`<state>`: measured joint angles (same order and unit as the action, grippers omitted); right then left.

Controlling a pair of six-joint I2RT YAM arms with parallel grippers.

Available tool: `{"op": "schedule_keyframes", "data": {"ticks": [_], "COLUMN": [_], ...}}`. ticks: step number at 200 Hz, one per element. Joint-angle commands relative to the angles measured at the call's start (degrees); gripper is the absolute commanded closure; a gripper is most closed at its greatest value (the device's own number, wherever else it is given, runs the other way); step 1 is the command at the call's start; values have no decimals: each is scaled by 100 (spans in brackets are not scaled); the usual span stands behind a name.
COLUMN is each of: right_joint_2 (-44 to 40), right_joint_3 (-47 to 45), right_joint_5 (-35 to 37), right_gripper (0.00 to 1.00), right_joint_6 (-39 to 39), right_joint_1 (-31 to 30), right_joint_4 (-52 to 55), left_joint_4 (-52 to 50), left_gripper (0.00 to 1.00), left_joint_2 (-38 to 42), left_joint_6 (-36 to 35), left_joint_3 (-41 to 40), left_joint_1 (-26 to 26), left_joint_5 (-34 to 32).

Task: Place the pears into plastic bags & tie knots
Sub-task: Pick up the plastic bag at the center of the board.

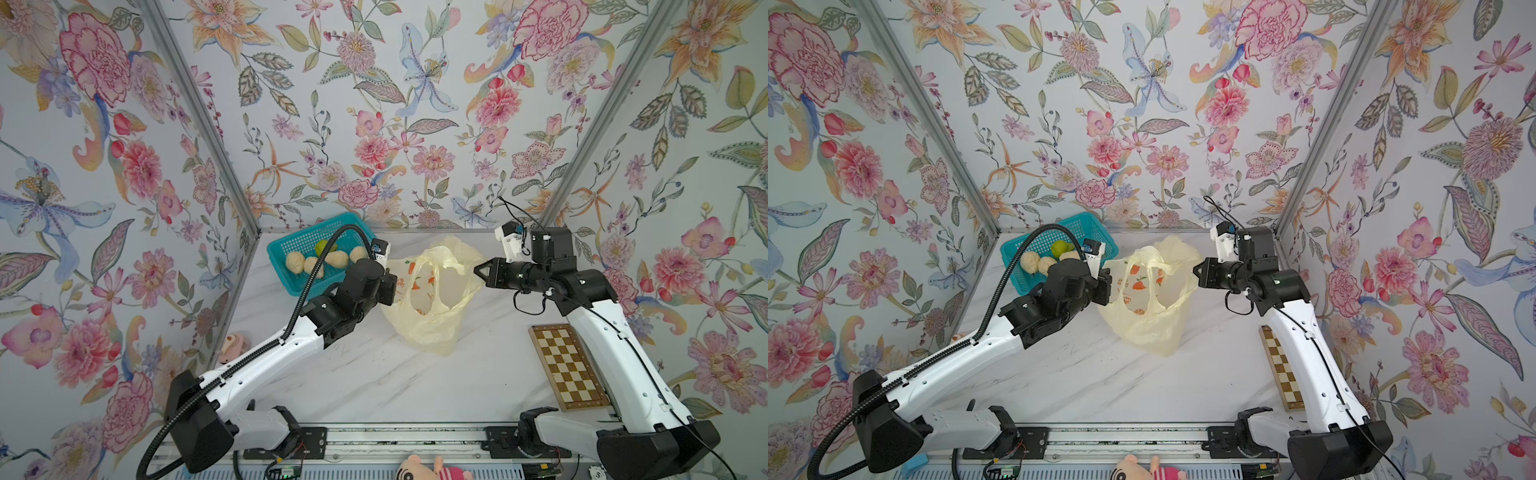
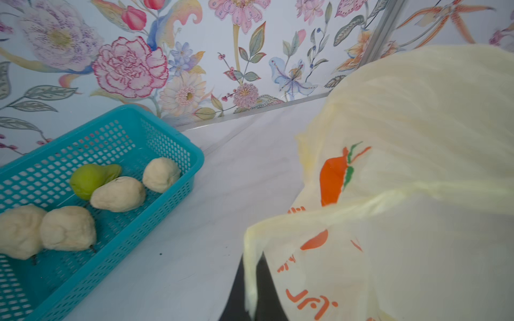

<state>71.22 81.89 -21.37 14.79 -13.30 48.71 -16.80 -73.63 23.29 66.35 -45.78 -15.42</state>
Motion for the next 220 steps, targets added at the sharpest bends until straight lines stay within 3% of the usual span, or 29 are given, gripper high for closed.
{"op": "schedule_keyframes", "data": {"ticks": [1,52,68,113,147,186,207,220], "right_joint_2": [222,561,652,1008,1247,1028,594,348], "right_joint_3": [361,874,901,556,261,319,355,398], "right_joint_5": [990,2253,1764,751,348,761,821,554], "right_gripper": [100,100,100,100,100,54,40,37], "right_joint_6": [-723,-925,-894,-456,-93,-65,-66,-106], "right_joint_1": [133,155,82,-815,-1137,-1077,-993,-971], "right_joint_4": [1597,2165,2150,1381,590,578,580,542], "left_joint_4": [-1321,-1869,-1589,182,900,917,811,737], "left_gripper": [100,100,100,94,91,92,93,93], "left_joint_2": [270,397,410,377,136,-21,-80,-115], "left_joint_6": [-302,-299,-349,-22,209,183,129,105], "left_joint_3": [109,203,188,-273,-487,-535,-535,-526], "left_joint_1": [86,128,130,129,130,130,139,140], "left_joint_5": [-779,-1012,-596,1428,1936,1640,1501,1463]}}
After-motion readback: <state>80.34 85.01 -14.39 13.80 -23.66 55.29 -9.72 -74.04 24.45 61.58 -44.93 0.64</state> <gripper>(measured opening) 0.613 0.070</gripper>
